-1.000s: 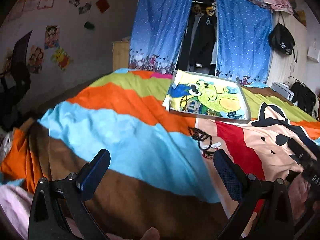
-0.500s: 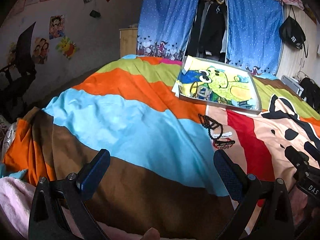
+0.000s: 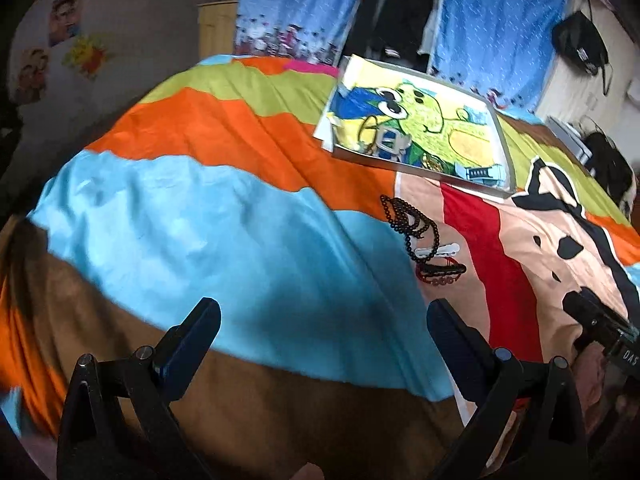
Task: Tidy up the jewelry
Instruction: 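Move both tools toward the remaining bracelets on the duvet, then grasp the black bead strand with the left tool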
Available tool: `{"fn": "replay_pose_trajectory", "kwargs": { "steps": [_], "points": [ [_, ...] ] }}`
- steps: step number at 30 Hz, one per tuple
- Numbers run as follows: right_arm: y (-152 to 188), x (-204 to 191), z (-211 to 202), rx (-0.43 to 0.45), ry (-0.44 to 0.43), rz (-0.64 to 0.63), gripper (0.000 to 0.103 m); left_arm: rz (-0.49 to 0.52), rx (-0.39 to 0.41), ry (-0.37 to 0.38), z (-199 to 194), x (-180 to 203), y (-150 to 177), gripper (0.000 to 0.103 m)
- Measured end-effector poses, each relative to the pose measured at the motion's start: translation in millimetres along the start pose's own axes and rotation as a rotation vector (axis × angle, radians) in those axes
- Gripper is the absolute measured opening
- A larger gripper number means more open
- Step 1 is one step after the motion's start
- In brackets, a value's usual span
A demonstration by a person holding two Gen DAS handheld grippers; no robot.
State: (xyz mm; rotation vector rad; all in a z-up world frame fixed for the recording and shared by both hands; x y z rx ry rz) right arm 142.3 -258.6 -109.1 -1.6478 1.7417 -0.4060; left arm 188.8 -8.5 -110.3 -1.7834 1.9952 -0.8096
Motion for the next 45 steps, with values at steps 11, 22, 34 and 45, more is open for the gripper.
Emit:
{"fn": "replay_pose_trajectory", "kwargs": {
  "steps": [11, 22, 34, 45],
  "points": [
    [-38, 10, 44, -0.031, -0.092, -0.072, 0.103, 0.037, -0.029, 0.123, 58, 14, -33, 0.101],
    [-47, -2, 88, -0.049, -0.140, -0.215, 0.078, 0.040, 0.013, 0.267, 92, 29, -69, 0.083],
    [-28, -25, 126, -0.140, -0.203, -0.311, 0.041, 0.076, -0.105, 0.390, 140, 58, -68, 0.037],
    [-22, -36, 146, -0.162, -0.215, -0.372, 0.025, 0.060, -0.168, 0.360, 164, 57, -67, 0.018]
  ]
}}
Point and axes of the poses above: each gripper's, at about its wrist camera, not at the fingertips, and z roughly the way its jaws point, x to its right, y to its underside, the point moved 8 cm from there along z, roughly the way its jaws point, and after that the axes turned 3 degrees about -y, right-handed, at the moved point
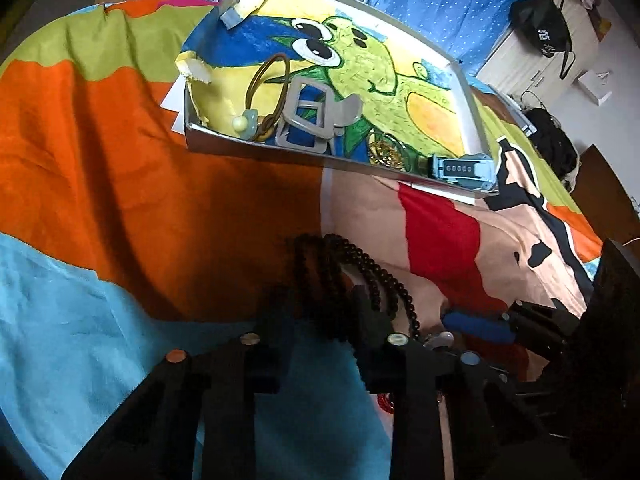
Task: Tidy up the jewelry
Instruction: 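Grasp the black bead strand with the left tool, then carry the bead strand into the tray and open the left tool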
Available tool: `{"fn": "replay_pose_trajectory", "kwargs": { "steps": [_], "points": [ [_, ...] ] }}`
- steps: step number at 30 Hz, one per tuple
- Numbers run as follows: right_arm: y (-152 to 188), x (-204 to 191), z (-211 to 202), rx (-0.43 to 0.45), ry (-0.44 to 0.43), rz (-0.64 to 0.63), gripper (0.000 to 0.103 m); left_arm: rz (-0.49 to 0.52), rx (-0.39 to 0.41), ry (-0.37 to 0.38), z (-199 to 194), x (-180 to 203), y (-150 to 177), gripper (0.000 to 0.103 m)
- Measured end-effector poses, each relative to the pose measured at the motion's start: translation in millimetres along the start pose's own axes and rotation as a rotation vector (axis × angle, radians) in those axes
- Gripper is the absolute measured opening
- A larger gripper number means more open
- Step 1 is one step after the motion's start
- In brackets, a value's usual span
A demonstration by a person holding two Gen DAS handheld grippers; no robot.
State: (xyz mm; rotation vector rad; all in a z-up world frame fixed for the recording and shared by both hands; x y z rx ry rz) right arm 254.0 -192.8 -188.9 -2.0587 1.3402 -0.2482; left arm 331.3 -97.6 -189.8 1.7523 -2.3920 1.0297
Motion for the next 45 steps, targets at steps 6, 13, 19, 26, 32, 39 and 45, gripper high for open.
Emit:
{"fn": "replay_pose_trajectory", "kwargs": {
  "steps": [6, 13, 19, 26, 32, 39, 45],
  "points": [
    [3, -9, 1, -0.011, 0.005, -0.054, 0.011, -0.029, -0.011, 0.004, 2, -2, 0, 0.008],
    [-4, -4, -14, 0.043, -0.015, -0.004, 0.006, 0.002, 0.021, -0.049, -5, 2, 1, 0.003],
    [-13, 12, -34, 0.106, 0.010, 0.061, 0.003, 0.004, 0.079, -0.102, -19, 1, -4, 0.003],
    [-16, 28, -47, 0.135, 0.043, 0.119, 0.003, -0.008, 0.113, -0.136, -34, -2, -3, 0.003],
    [-20, 29, -53, 0.170, 0.040, 0.128, 0.003, 0.008, 0.169, -0.151, -54, 4, -3, 0.003],
    [-44, 33, -60, 0.274, 0.029, 0.135, 0.003, 0.077, 0.237, -0.183, -72, 26, -21, 0.003],
    [-89, 49, -57, 0.411, 0.019, 0.177, 0.003, 0.107, 0.318, -0.198, -92, 40, -62, 0.003]
  ]
}}
Point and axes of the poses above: each gripper's, at about its wrist camera, not at the fingertips, and z roughly the way its jaws point, x to its right, y to its underside, the point moved 8 cm from there along z, roughly the way its jaws point, and after that the axes turned 3 degrees about -y, right-handed, at the moved point
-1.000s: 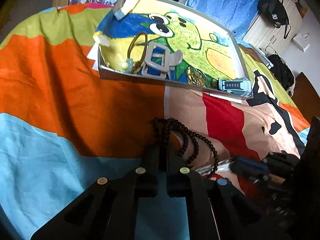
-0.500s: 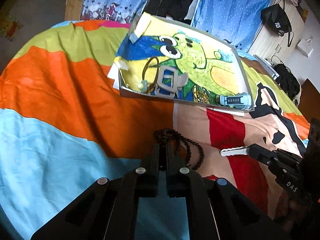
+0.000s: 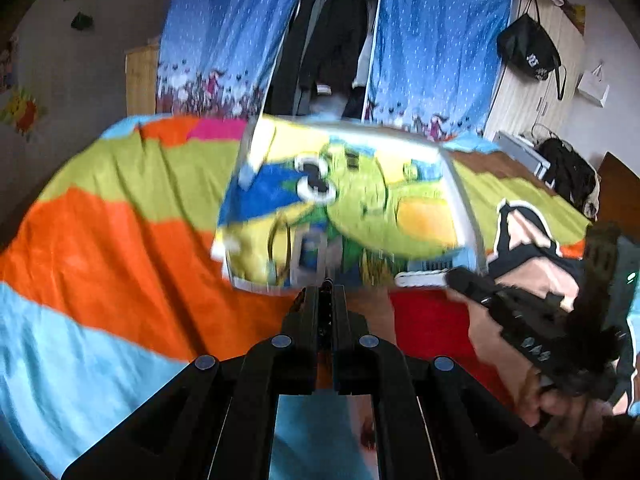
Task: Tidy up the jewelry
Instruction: 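Carry the bead strand into the tray and open the left tool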
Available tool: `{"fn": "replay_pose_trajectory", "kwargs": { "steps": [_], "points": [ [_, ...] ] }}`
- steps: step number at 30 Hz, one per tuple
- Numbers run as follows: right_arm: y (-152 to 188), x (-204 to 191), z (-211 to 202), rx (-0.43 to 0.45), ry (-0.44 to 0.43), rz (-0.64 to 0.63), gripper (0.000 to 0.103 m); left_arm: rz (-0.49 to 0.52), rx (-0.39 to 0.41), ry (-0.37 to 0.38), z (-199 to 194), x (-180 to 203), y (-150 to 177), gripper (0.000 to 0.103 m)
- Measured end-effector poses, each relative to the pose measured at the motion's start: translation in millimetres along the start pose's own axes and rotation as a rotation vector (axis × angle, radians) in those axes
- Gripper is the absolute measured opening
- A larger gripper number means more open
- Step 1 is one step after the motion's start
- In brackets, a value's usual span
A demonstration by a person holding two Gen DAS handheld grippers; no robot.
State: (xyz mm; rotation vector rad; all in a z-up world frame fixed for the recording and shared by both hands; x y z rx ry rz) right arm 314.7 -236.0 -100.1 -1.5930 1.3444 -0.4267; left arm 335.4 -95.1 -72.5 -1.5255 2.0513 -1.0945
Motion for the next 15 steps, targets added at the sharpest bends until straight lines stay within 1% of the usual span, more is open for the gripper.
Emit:
{"fn": "replay_pose_trajectory", "kwargs": {
  "steps": [4, 7, 9, 12, 15],
  "points": [
    [-10, 11, 21, 0.022, 0.013, 0.027, 0.003, -0.007, 0.063, -0.030, 4, -8, -38, 0.003],
    [-9, 20, 36, 0.010, 0.023, 0.049, 0.003, -0.038, 0.077, -0.047, 20, -18, -54, 0.003],
    [-7, 24, 45, -0.002, 0.029, 0.049, 0.003, -0.058, 0.075, -0.058, 34, -27, -59, 0.003],
    [-5, 26, 50, -0.011, 0.040, 0.038, 0.003, -0.097, 0.058, -0.055, 56, -39, -60, 0.003],
    [-1, 30, 57, -0.030, 0.050, 0.033, 0.003, -0.114, 0.035, -0.057, 75, -46, -55, 0.003]
  ]
}}
Point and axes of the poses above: each gripper's, at about its wrist camera, not at the fingertips, and z roughly the way its jaws point, x to its right, y to its underside, the point moved 8 cm from there along z, roughly the way its jaws point, and after that the axes turned 3 degrees about -y, right-handed, at the moved point
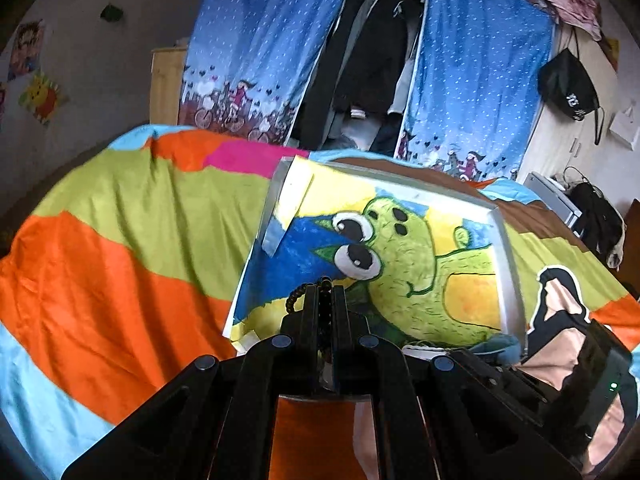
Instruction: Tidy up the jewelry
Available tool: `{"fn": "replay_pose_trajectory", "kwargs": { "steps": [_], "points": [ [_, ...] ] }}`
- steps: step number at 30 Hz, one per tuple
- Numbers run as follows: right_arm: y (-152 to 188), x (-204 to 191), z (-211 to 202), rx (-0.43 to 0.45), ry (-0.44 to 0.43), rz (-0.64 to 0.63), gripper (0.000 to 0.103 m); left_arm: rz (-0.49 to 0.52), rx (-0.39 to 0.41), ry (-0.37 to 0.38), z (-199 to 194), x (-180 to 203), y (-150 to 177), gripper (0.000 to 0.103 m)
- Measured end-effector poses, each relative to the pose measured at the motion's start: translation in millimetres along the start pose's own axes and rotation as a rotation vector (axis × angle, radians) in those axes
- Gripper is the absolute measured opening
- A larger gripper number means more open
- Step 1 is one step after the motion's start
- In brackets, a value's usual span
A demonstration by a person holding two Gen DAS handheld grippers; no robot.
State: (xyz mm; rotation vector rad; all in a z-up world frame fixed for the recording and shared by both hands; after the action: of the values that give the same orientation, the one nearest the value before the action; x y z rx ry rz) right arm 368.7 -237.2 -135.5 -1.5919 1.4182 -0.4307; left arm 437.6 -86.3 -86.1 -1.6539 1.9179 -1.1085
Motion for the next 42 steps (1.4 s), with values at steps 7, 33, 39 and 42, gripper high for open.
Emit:
{"fn": "replay_pose_trajectory", "kwargs": {
  "steps": [7, 33, 39, 42],
  "points": [
    [12, 9, 12, -0.055, 0.021, 0.015, 0.004, -0.010, -0.079, -0.014, 24, -7, 23, 0.003],
    [-37, -9, -129, 0.266, 0.124, -0.016, 0.093, -0.054, 0.146, -0.140, -116, 11, 23, 0.100],
    [-28, -29, -187, 0.358, 0.130, -0.061, 0.103, -0.045, 0.227, -0.133, -173, 25, 39, 0.101],
    [-18, -38, -210, 0.380, 0.148, -0.085, 0.103, -0.038, 0.256, -0.129, -197, 30, 51, 0.101]
  ]
}}
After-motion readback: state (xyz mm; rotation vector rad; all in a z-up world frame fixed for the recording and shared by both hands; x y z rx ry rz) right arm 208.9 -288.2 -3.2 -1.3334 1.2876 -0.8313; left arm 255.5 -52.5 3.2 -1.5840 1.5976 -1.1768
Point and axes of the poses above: each gripper's, at about its wrist camera, not at the fingertips, and z roughly the way its jaws point, x to its right, y to its underside, the point moved 8 cm from there along z, roughly the way its jaws point, and after that the axes turned 3 degrees about -y, right-handed, at the moved point
